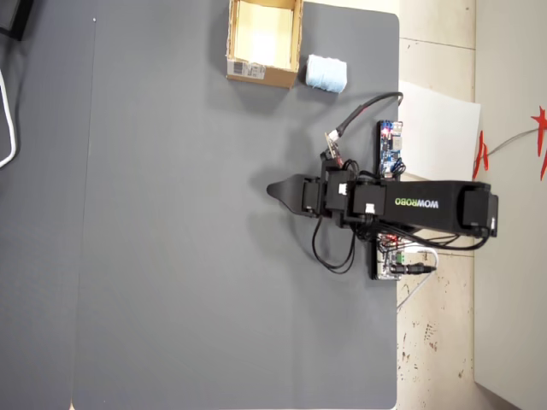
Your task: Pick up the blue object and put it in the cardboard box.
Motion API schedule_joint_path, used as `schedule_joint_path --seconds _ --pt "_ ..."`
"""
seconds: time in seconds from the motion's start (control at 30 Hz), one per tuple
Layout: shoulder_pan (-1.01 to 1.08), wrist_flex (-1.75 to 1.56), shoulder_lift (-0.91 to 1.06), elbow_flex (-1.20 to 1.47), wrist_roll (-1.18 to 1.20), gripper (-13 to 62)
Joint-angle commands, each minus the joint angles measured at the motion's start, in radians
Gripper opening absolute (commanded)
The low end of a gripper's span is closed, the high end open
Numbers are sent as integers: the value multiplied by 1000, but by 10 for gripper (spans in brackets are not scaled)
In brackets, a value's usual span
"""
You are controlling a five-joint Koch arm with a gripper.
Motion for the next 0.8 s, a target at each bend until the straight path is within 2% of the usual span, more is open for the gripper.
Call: schedule_joint_path --seconds 0.0,0.77 --pt "0 115 84 35 8 339" --pt "14 115 84 35 -55 338"
